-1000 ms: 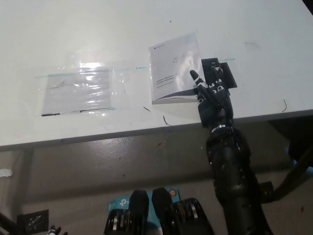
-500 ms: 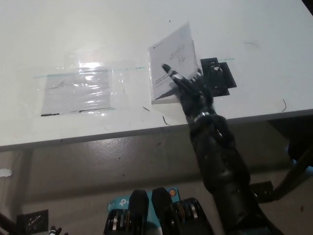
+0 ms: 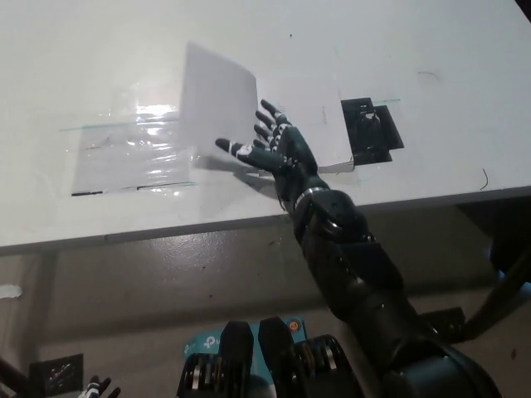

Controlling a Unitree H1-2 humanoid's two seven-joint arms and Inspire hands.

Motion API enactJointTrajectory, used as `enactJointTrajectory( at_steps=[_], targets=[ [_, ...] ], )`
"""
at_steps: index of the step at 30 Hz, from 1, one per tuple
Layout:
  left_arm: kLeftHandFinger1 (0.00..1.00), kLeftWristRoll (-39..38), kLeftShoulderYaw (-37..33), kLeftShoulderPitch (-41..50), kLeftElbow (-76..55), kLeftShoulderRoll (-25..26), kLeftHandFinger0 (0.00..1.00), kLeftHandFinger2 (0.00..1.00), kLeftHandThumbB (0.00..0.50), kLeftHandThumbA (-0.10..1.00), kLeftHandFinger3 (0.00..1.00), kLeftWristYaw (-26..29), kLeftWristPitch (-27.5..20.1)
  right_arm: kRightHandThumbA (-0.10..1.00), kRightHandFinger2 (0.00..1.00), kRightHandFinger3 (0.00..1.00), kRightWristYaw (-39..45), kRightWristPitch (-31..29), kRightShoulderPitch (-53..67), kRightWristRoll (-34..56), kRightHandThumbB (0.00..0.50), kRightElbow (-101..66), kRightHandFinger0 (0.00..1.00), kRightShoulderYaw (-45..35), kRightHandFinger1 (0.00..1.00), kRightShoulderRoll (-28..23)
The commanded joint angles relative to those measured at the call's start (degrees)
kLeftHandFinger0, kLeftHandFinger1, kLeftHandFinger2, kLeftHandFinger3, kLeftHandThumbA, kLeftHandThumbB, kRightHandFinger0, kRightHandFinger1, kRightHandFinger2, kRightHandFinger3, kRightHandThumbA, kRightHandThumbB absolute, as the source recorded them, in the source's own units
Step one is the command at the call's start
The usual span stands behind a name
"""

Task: The robot uses its right hand to slide under the cover of the book kept in the middle of the desk and open it

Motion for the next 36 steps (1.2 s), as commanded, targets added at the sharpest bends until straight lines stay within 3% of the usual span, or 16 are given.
enactJointTrajectory(
  at_steps=[1,7,10,15,18,21,22,24,25,30,31,32,35,36],
  targets=[
    [0.75,0.21,-0.27,-0.72,-1.79,0.79,0.75,0.77,0.201,0.90,0.84,0.05,0.14,1.00,1.00,1.00,1.64,-3.84,-2.95,-4.74,0.222,1.58,1.00,1.59,1.00,-0.87],
    [0.77,0.32,-0.77,-1.17,-1.40,1.56,0.78,0.80,0.208,0.89,0.86,-0.78,-0.09,1.00,1.00,1.00,1.39,-3.44,-2.59,-13.31,0.308,5.78,1.00,8.94,1.00,-3.49],
    [0.78,0.32,-0.92,-1.54,-1.13,2.01,0.79,0.80,0.198,0.89,0.86,-1.10,-0.38,1.00,1.00,1.00,0.83,-4.05,-3.58,-16.34,0.289,8.48,1.00,12.54,1.00,-4.95],
    [0.75,0.57,-0.91,-1.46,-1.87,2.19,0.78,0.81,0.201,0.89,0.84,-0.50,-0.26,1.00,1.00,1.00,0.27,-3.98,-6.12,-22.52,0.328,12.92,1.00,19.68,1.00,-6.69],
    [0.75,0.64,-0.81,-1.67,-1.48,2.30,0.78,0.80,0.208,0.89,0.85,-0.32,-0.29,1.00,1.00,1.00,0.17,-2.97,-6.57,-22.10,0.341,13.12,1.00,19.86,1.00,-6.45],
    [0.75,0.67,-0.73,-1.23,-0.98,2.15,0.78,0.80,0.195,0.90,0.86,-0.68,-0.98,1.00,1.00,1.00,0.94,-2.82,-6.20,-20.64,0.310,12.82,1.00,17.97,1.00,-5.87],
    [0.75,0.42,-0.56,-1.00,-1.40,2.02,0.78,0.80,0.188,0.90,0.86,-0.51,-0.68,1.00,0.99,1.00,1.25,-2.92,-6.15,-20.24,0.342,12.76,1.00,17.35,1.00,-5.61],
    [0.76,0.01,-0.44,-0.65,-1.97,1.89,0.80,0.82,0.177,0.92,0.88,-0.56,-0.10,1.00,1.00,1.00,2.99,-2.73,-4.59,-15.07,0.299,8.90,1.00,12.13,1.00,-4.62],
    [0.76,-0.01,-0.49,-0.61,-1.79,2.01,0.80,0.82,0.179,0.93,0.89,-0.79,-0.10,1.00,1.00,1.00,3.40,-2.01,-4.00,-13.90,0.302,7.12,1.00,10.56,1.00,-4.29],
    [0.75,0.01,-0.33,-0.33,-0.64,1.60,0.76,0.79,0.196,0.90,0.86,-1.26,-1.34,1.00,1.00,1.00,4.72,12.51,2.17,0.85,0.218,-17.17,1.00,-3.79,1.00,-0.13],
    [0.75,-0.06,-0.25,-0.38,-0.42,1.48,0.76,0.78,0.196,0.90,0.86,-1.28,-1.52,1.00,1.00,1.00,4.97,13.02,2.10,0.43,0.218,-17.32,1.00,-4.20,1.00,0.05],
    [0.75,-0.16,-0.03,-0.21,-0.68,1.20,0.75,0.77,0.200,0.89,0.84,-0.66,-1.27,1.00,1.00,1.00,4.00,16.68,3.40,3.97,0.248,-23.66,1.00,-6.90,1.00,1.17],
    [0.75,-0.31,0.15,0.20,-1.12,0.70,0.75,0.77,0.192,0.89,0.82,-0.26,-1.06,1.00,1.00,1.00,-0.79,26.19,5.72,13.58,0.238,-39.29,1.00,-13.68,1.00,3.37],
    [0.74,-0.16,0.11,0.21,-1.09,0.68,0.73,0.76,0.194,0.89,0.82,-0.21,-1.16,1.00,1.00,1.00,-1.21,27.60,6.41,16.68,0.257,-42.31,1.00,-15.32,1.00,3.43]
  ],
)
